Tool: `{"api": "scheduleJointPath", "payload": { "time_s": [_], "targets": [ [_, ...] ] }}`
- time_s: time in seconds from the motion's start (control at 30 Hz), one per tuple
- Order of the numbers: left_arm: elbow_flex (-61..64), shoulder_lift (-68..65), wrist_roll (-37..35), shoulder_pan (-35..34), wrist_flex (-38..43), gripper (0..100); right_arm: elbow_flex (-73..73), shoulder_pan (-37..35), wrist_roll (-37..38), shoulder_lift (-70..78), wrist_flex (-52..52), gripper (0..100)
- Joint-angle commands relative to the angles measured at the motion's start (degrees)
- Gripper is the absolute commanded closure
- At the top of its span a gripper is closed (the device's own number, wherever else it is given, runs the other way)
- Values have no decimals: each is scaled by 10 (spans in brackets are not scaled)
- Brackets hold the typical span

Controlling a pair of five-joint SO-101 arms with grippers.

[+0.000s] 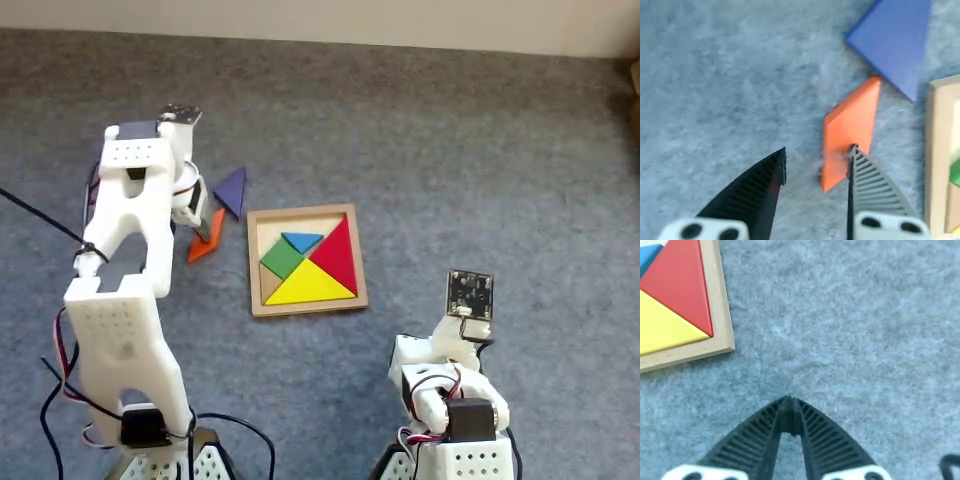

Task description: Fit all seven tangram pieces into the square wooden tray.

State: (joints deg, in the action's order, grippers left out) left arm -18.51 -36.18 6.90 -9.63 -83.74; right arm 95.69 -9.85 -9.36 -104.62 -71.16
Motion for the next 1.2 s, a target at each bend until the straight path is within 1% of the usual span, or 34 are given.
{"api": "scheduleJointPath", "payload": {
  "time_s": [0.0, 0.23, 0.43, 0.8, 0.97, 1.17],
  "targets": [
    [3, -9, 8, 36, 9, 800, 69, 7, -4, -11, -6, 993],
    [0, -21, 8, 60, 8, 802, 69, 7, -4, -11, -6, 993],
    [0, -22, 9, 62, 11, 807, 69, 7, -4, -11, -6, 993],
    [-1, -19, 6, 69, 12, 920, 69, 7, -4, -11, -6, 993],
    [3, 0, 7, 80, 9, 998, 69, 7, -4, -11, -6, 993],
    [28, 71, 7, 83, 12, 995, 69, 7, -4, -11, -6, 993]
  ]
}}
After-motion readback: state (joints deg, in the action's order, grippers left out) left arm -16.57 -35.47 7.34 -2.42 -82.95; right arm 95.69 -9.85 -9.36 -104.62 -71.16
